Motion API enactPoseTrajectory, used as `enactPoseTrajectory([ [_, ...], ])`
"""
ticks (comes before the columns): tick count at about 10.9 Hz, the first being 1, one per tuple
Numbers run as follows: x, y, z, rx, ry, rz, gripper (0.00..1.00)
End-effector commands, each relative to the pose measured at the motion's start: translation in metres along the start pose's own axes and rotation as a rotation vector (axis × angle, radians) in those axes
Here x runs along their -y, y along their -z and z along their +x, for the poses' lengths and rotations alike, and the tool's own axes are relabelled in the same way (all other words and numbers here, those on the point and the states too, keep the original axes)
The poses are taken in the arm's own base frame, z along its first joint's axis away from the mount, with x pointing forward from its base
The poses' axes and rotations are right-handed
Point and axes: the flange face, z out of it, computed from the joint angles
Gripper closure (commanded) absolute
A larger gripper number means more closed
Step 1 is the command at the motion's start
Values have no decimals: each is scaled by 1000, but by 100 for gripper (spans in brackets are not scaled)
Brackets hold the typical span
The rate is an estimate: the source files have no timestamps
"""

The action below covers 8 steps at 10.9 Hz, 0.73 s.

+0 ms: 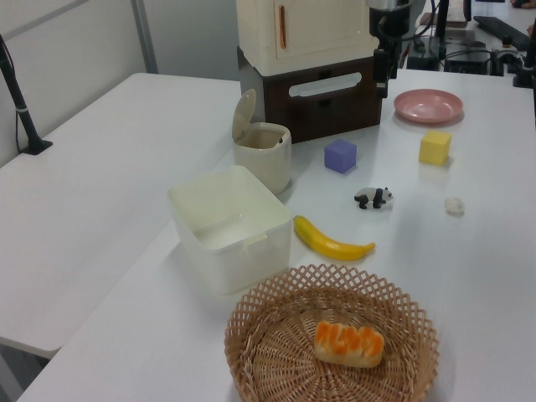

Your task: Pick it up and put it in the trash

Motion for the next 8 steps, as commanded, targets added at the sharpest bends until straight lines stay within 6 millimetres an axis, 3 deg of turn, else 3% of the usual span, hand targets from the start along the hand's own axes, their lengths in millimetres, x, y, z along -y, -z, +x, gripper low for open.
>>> enactPoseTrajectory([
  [1,-7,2,-8,13,0,-4,0],
  [8,-5,-1,-6,16,12,-4,0],
])
